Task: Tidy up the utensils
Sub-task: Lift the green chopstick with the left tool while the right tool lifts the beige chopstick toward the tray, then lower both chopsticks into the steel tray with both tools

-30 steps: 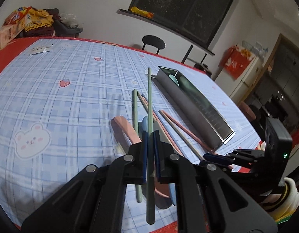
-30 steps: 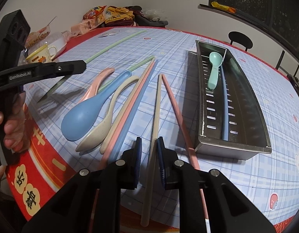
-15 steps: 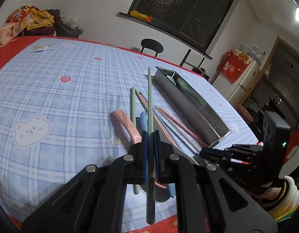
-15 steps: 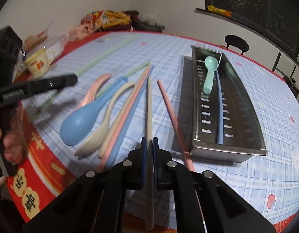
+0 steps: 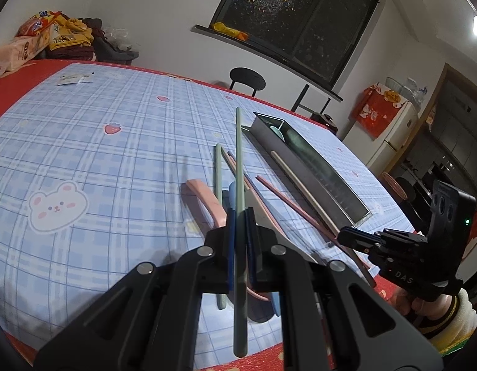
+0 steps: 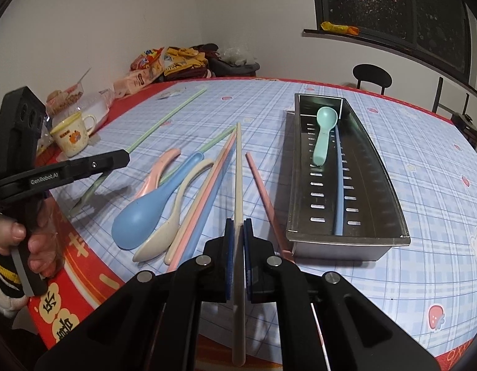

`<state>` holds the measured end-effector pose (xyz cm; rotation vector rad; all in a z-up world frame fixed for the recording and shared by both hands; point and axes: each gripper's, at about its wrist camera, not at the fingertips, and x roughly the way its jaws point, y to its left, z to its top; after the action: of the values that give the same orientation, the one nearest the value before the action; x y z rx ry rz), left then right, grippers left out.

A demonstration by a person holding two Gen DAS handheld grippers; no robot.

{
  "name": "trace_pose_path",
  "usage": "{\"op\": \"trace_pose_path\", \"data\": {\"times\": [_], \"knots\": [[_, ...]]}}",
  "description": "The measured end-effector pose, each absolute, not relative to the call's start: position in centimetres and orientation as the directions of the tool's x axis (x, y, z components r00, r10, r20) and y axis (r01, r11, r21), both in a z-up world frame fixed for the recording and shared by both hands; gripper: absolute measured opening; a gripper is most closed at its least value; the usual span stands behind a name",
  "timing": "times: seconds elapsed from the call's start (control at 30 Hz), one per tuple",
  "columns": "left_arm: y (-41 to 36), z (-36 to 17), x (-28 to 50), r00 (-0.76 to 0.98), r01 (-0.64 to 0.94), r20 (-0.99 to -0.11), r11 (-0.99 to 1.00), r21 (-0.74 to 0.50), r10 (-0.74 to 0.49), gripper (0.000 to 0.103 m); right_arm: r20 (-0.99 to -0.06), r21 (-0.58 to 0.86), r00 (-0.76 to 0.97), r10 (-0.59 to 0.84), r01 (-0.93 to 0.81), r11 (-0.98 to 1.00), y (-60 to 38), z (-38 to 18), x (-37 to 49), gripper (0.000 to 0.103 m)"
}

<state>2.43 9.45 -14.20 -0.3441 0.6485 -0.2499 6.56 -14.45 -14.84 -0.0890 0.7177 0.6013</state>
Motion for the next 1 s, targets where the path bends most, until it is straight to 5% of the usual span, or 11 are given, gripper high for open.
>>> {"op": "trace_pose_path", "data": {"times": [0.5,1.0], "knots": [[7.5,-9.9,4.1,0.803,0.077,-0.528,0.927,-0.367,-0.275,0.01,-0.48,0.483,0.568,0.669,-0.466,0.741,-21.2,-13.6,10.0,0.007],[-2.5,-10.0,14.7,0.748,0.031,-0.561,0.862,-0.505,-0.355,0.01,-0.436,0.557,0.64,0.633,-0.361,0.748,-25.2,-14.8,19.0,0.007]]}}
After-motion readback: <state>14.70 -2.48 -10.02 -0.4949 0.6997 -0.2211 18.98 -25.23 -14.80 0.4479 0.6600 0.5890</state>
